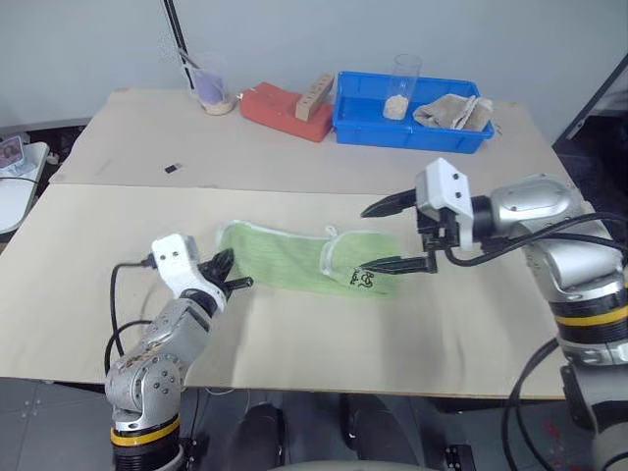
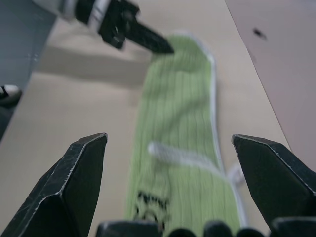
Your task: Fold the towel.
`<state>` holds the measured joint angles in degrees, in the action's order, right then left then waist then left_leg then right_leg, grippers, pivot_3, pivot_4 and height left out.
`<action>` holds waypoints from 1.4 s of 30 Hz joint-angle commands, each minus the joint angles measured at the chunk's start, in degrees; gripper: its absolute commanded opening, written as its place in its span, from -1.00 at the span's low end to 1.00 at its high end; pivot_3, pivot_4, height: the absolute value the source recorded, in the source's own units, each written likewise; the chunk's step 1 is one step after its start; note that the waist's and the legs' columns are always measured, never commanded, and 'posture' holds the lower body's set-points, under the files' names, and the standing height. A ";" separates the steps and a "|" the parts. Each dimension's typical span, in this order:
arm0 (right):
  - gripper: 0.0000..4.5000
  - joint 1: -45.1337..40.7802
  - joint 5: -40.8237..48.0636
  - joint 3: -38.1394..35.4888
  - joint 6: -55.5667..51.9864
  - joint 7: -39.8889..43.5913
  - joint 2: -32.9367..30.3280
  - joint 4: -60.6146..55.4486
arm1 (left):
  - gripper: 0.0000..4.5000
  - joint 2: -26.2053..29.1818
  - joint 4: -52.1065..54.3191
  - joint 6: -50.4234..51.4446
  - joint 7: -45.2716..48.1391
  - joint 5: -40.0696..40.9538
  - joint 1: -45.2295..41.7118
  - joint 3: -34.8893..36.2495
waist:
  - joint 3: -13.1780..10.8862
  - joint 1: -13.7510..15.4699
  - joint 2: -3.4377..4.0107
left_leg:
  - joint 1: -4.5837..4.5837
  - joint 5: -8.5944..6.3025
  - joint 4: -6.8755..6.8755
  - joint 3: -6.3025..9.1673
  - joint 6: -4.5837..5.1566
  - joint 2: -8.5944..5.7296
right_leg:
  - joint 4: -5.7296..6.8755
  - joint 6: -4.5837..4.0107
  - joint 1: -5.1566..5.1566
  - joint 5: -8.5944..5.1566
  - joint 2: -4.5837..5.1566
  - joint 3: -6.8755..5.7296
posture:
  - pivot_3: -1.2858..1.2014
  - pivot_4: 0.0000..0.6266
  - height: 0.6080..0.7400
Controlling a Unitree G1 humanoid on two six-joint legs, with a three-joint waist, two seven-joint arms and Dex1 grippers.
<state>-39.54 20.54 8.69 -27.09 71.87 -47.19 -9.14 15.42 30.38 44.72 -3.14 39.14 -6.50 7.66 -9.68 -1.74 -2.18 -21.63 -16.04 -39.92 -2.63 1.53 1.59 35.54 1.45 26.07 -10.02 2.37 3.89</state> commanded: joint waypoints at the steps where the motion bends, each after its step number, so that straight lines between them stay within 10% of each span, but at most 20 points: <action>1: 1.00 4.16 1.46 -7.26 -3.97 -0.53 -6.74 -4.87 | -0.97 3.02 0.39 -1.68 12.48 -1.80 -6.91 -10.20 | 0.00 0.76 0.01 | -0.03 0.00 0.00 -0.02 0.00 0.00 | -0.06 0.01 0.00 0.00 0.01 0.01 | 0.03 -0.52 0.60; 16: 1.00 27.73 9.88 -29.32 -20.30 -12.07 -13.99 -26.03 | -0.97 -0.84 -25.94 -15.34 43.18 -14.61 -26.10 -30.42 | 0.06 0.78 0.12 | -0.36 0.00 0.04 0.04 0.04 -0.01 | -0.39 0.27 0.03 -0.04 -0.11 0.09 | 0.03 -0.52 0.60; 24: 1.00 29.59 12.23 -30.70 -21.72 -16.24 -13.19 -27.65 | 0.49 -1.03 -24.70 -16.96 49.42 -15.19 -25.09 -29.07 | 0.06 0.94 0.12 | -0.39 0.00 0.01 0.07 0.04 -0.01 | -0.44 0.33 0.04 -0.01 -0.10 0.09 | 0.03 -0.52 0.60; 27: 1.00 27.03 12.61 -28.16 -21.12 -19.27 -10.48 -25.05 | 0.98 4.26 -22.07 -20.93 54.40 -17.26 -24.95 -28.44 | 0.06 0.68 0.12 | -0.38 0.00 0.00 0.06 0.04 0.00 | -0.43 0.34 0.04 0.00 -0.11 0.10 | 0.03 -0.52 0.60; 42: 1.00 11.71 -2.73 -6.04 -8.15 -29.72 8.61 4.57 | 0.98 31.40 -6.67 -10.34 66.95 -0.37 -17.12 -3.18 | 0.02 -0.51 0.19 | -0.35 0.01 0.08 0.04 0.05 0.20 | -0.39 0.30 0.15 0.01 -0.27 0.06 | 0.03 -0.52 0.60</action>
<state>-26.18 19.70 2.66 -38.20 42.31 -38.42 -6.43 46.56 20.46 33.63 63.70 36.13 -23.79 2.10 -9.66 -2.26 -1.99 -22.01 -16.03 -39.85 -2.58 1.58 1.76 35.13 1.74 26.23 -10.00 2.13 3.94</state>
